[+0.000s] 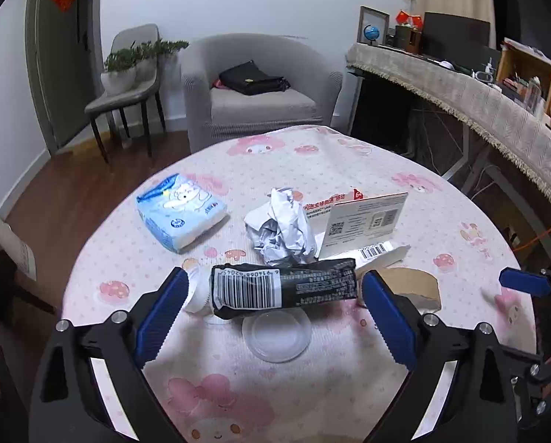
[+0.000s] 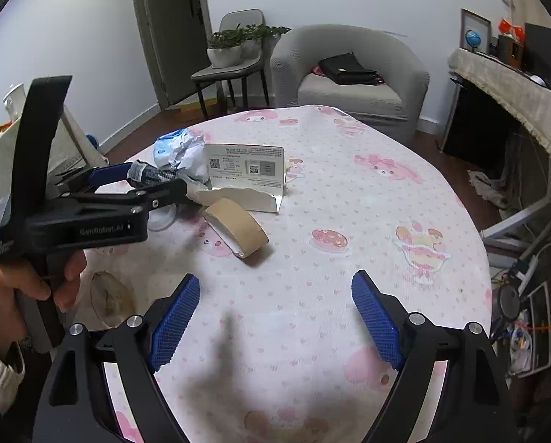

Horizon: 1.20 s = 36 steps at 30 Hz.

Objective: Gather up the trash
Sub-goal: 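Grasp the black wrapper with the left tool while the right tool grasps the tape core, then carry both items over the teal bin and open both tools to drop them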

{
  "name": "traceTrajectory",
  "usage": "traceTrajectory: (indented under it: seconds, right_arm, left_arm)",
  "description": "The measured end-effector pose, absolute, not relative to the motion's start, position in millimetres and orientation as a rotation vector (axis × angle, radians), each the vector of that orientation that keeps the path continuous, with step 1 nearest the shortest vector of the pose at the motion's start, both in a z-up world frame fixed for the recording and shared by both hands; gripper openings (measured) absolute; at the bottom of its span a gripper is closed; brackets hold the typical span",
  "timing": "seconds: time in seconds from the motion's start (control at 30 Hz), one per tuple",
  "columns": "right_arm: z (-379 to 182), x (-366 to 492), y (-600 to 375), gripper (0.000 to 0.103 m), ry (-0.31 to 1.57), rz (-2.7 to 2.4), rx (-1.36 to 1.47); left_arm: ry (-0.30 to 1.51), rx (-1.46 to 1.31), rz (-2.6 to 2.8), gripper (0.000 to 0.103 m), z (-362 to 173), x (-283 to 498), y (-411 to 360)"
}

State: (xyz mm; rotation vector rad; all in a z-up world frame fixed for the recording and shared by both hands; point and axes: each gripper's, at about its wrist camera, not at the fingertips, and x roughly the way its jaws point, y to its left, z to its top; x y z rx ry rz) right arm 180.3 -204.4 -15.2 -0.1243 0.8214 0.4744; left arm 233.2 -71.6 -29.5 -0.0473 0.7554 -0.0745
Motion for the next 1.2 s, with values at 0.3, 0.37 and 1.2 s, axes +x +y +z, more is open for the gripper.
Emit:
traceTrajectory:
  seconds: [0.3, 0.37, 1.2]
  right_arm:
    - [-19.3, 193.0, -180.2, 0.071, 0.823, 0.597, -0.165]
    - [-21.6, 196.1, -172.2, 0.070, 0.825, 0.609, -0.192]
    - [-18.6, 204.8, -136.5, 0.027, 0.850, 0.605, -0.227]
  left_arm:
    - [0.753, -0.064, -0.106, 0.075, -29.5, 234.4, -72.9]
    - [0.749, -0.073, -0.104, 0.074, -28.5, 232.8, -70.8]
    - [0.679, -0.131, -0.124, 0.074, 0.3, 189.1, -11.7]
